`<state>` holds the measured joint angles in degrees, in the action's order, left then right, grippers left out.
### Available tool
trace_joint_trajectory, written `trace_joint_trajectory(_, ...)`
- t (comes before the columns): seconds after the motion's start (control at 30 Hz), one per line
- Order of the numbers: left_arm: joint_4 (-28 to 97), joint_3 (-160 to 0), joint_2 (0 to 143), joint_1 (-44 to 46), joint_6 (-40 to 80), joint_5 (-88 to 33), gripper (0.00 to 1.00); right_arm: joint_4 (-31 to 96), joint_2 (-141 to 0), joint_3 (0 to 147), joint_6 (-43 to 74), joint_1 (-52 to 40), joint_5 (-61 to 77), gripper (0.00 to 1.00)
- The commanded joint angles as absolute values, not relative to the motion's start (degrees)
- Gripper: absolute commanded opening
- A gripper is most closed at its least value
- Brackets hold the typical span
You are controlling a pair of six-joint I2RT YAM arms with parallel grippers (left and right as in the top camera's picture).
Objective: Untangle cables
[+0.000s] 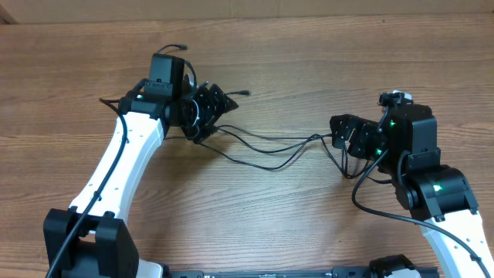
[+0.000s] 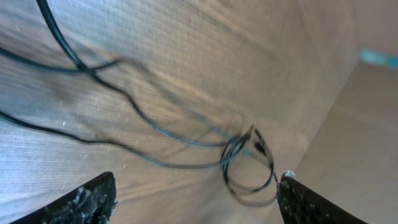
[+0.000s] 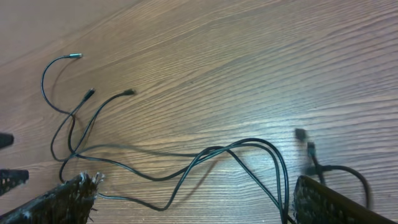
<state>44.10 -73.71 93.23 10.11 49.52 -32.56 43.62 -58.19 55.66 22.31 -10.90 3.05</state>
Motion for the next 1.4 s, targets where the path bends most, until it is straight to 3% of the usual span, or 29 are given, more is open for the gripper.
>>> trace_joint_trajectory(0.0,47.99,-74.74,92.07,10.24,40.93,-36.07,0.81,43.44,-57.76,56.66,22.5,-10.74,6.9,1.0)
trace_joint_trajectory(0.3,60.47,-74.74,91.57,15.97,32.73,-32.93,0.79,44.97,-57.47,56.66,22.68,-10.74,13.02,1.0)
trace_joint_trajectory(0.6,62.04,-74.74,89.32,33.28,33.04,-10.52,0.78,48.99,-45.34,56.66,22.68,-10.74,12.97,1.0)
trace_joint_trajectory(0.67,60.55,-74.74,89.62,37.21,32.99,-4.29,0.8,50.68,-41.69,56.66,22.65,-10.74,12.95,1.0)
trace_joint_trajectory(0.73,58.11,-74.74,90.08,40.91,32.93,2.59,0.88,52.6,-38.02,56.66,22.65,-10.74,12.95,1.0)
trace_joint_trajectory(0.9,48.36,-74.74,92.2,48.31,26.94,14.28,0.91,56.25,-31.88,56.66,22.65,-10.74,12.95,1.0)
trace_joint_trajectory(1.37,29.98,-74.74,106.28,50.28,21.52,12.4,0.71,62.35,-31.51,56.64,22.65,-10.74,12.95,1.0)
